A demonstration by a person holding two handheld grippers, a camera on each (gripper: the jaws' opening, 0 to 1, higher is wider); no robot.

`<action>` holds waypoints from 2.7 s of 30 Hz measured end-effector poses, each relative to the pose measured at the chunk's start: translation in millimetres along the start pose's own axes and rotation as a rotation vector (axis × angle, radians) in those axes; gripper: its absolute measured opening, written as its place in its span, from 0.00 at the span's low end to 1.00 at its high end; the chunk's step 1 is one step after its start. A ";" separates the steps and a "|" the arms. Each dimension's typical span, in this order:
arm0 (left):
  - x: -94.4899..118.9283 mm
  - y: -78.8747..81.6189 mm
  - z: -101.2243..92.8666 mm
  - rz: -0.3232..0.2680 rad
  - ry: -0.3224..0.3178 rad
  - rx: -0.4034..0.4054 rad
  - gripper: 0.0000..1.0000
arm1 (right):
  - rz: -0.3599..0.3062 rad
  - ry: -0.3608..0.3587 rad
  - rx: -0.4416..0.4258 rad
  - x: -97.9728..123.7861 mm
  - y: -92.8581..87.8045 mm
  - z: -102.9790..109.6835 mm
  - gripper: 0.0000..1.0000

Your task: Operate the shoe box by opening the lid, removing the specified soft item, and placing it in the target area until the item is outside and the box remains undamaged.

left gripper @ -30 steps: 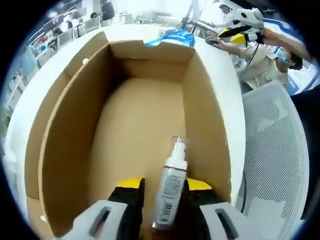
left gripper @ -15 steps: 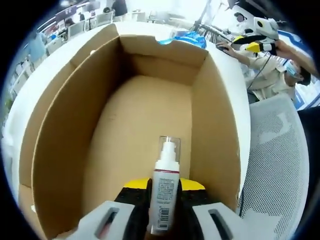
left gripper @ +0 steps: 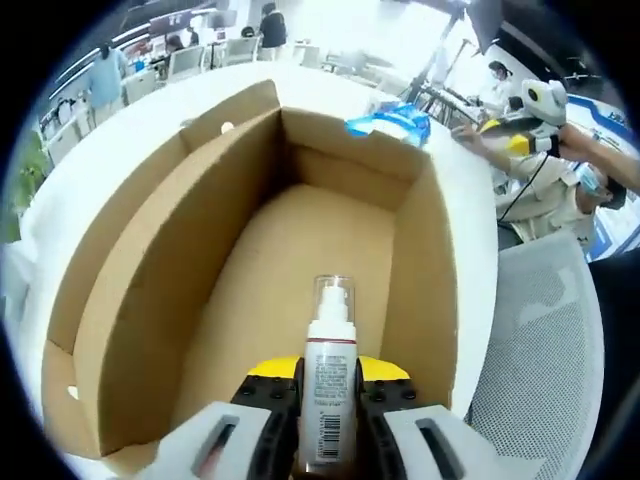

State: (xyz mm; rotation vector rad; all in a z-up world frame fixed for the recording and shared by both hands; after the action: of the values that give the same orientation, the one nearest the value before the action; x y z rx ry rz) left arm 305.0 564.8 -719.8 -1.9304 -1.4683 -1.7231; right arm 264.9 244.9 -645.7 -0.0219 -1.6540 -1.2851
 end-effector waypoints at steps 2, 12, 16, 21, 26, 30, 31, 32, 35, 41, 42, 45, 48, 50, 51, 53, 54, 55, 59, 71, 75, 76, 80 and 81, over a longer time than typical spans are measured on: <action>5.0 8.5 -5.2 -0.032 -0.011 -0.002 0.19 | -0.012 0.013 0.005 -2.0 5.6 2.9 0.32; 25.6 45.4 -45.4 -0.150 -0.100 -0.096 0.19 | -0.099 0.103 0.071 -8.2 42.5 25.8 0.32; 32.1 57.8 -65.7 -0.182 -0.141 -0.147 0.19 | -0.135 0.147 0.108 -10.4 58.8 39.3 0.32; 37.7 69.9 -88.1 -0.206 -0.194 -0.203 0.19 | -0.158 0.197 0.163 -14.0 73.8 56.1 0.33; 42.9 80.8 -114.7 -0.226 -0.248 -0.276 0.19 | -0.186 0.238 0.214 -15.6 87.7 69.5 0.33; 46.1 86.0 -129.9 -0.233 -0.281 -0.317 0.19 | -0.195 0.287 0.249 -16.4 94.4 81.1 0.34; 46.6 86.9 -132.4 -0.234 -0.287 -0.322 0.19 | -0.196 0.293 0.257 -16.4 95.8 83.1 0.34; 47.6 88.2 -136.4 -0.237 -0.298 -0.334 0.19 | -0.197 0.303 0.271 -15.8 97.6 86.5 0.34; 49.5 90.6 -145.9 -0.236 -0.320 -0.365 0.19 | -0.197 0.318 0.301 -14.9 100.6 92.7 0.35; 52.2 95.6 -156.9 -0.241 -0.364 -0.390 0.19 | -0.224 0.333 0.351 -11.7 107.5 101.4 0.33; 54.0 97.0 -161.5 -0.245 -0.383 -0.394 0.19 | -0.234 0.338 0.362 -9.7 110.0 104.4 0.33; 56.3 98.9 -169.5 -0.246 -0.403 -0.414 0.19 | -0.245 0.363 0.385 -6.1 114.3 111.3 0.33; 56.6 99.4 -176.2 -0.238 -0.432 -0.444 0.19 | -0.272 0.404 0.424 -0.6 118.5 119.9 0.33; 57.3 99.6 -180.0 -0.237 -0.450 -0.462 0.19 | -0.280 0.424 0.418 1.9 119.7 123.0 0.31; 57.9 99.3 -182.1 -0.234 -0.460 -0.470 0.19 | -0.284 0.433 0.422 3.2 120.1 124.9 0.30; 59.1 99.5 -186.3 -0.232 -0.473 -0.487 0.19 | -0.289 0.461 0.445 6.6 119.6 131.3 0.27; 59.8 99.4 -189.0 -0.230 -0.484 -0.494 0.19 | -0.289 0.473 0.454 7.9 118.9 134.0 0.26; 60.1 99.5 -190.5 -0.230 -0.489 -0.500 0.19 | -0.291 0.496 0.471 10.0 117.5 138.7 0.25; 60.5 97.2 -198.0 -0.218 -0.518 -0.526 0.19 | -0.289 0.506 0.491 10.8 115.0 140.8 0.22; 59.1 92.5 -203.5 -0.210 -0.567 -0.517 0.20 | -0.271 0.513 0.492 11.9 106.3 139.4 0.18; 55.1 90.6 -203.5 -0.210 -0.563 -0.512 0.21 | -0.261 0.514 0.462 9.6 101.9 139.4 0.18; 54.7 89.9 -203.4 -0.209 -0.563 -0.510 0.21 | -0.257 0.513 0.463 9.4 101.5 139.9 0.18; 52.6 86.8 -200.4 -0.198 -0.548 -0.509 0.21 | -0.245 0.505 0.474 8.7 99.1 138.3 0.17; 51.8 86.2 -198.5 -0.195 -0.539 -0.505 0.21 | -0.251 0.505 0.463 9.5 98.3 134.9 0.17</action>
State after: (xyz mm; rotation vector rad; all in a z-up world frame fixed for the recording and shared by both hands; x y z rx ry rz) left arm 228.4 415.4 -573.7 -2.7703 -1.5181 -1.8883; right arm 222.7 382.0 -559.9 0.7500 -1.4926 -0.9502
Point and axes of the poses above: the point that each gripper's makers call its tool centre point, and the gripper's own axes: x roughly backward along the fingers, z roughly to its left, y roughly out of its top, the point moved 2 cm from there along x, roughly backward along the fingers, and after that the axes turned 10 degrees about x, right-handed, at the moved point
